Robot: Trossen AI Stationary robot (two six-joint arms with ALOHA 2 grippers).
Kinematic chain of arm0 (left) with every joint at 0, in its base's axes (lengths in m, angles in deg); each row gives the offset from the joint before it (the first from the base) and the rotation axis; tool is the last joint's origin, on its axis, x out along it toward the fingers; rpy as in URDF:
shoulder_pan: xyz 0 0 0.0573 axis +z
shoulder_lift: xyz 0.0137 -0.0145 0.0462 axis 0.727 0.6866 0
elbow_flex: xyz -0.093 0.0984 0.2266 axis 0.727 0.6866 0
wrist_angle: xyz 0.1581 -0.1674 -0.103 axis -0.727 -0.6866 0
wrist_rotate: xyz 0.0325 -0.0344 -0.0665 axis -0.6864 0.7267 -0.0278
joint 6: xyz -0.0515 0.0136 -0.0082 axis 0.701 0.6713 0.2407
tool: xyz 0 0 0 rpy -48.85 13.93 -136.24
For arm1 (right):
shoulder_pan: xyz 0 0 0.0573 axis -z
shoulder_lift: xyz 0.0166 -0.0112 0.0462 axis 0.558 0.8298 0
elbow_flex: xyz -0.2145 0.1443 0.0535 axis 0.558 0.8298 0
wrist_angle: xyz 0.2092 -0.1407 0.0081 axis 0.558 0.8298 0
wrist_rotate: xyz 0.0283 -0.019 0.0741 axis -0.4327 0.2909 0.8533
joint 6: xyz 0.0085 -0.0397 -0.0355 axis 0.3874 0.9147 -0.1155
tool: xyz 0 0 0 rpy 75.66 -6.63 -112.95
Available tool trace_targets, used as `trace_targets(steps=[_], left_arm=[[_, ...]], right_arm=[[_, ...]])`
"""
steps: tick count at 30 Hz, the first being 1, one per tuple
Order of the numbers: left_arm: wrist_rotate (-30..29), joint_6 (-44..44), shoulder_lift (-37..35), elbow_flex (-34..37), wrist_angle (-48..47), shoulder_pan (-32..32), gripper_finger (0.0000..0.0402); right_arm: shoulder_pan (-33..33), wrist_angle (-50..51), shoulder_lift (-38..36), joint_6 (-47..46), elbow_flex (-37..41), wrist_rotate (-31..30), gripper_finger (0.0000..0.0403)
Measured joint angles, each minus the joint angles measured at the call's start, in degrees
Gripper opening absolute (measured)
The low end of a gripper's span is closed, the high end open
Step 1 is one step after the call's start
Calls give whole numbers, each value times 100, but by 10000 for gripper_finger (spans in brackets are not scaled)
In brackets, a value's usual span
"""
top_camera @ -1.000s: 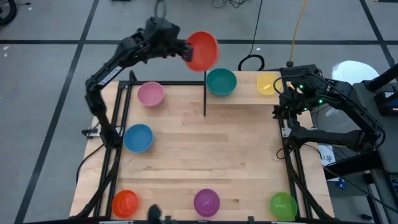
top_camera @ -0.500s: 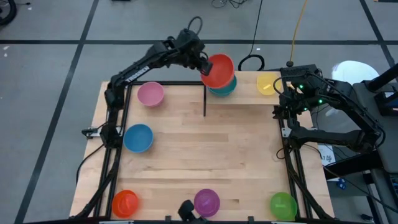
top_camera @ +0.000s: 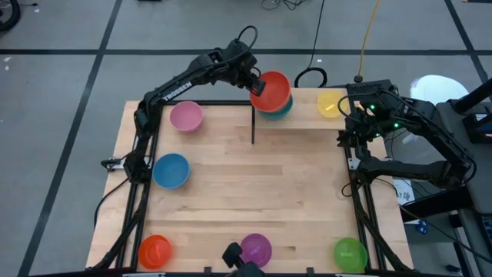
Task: Place and stack bowls onto a shelf
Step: Stack the orange bowl on top of the dark green bowl on the shelf
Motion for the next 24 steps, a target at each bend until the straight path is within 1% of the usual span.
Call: trace_targets(steps=[8,16,19,24], left_arm=[[-1,-8,135,2,-326,56,5],[25,-99,308,2,-266,45,7],[23,-115,306,2,-92,41,30],[16,-112,306,2,-73,30,68]], right_arm=[[0,0,-1,0,0,0,89],[0,0,-1,0,0,0,89],[0,0,0,6,0,0,89],[0,0,-2,13,0,0,89]])
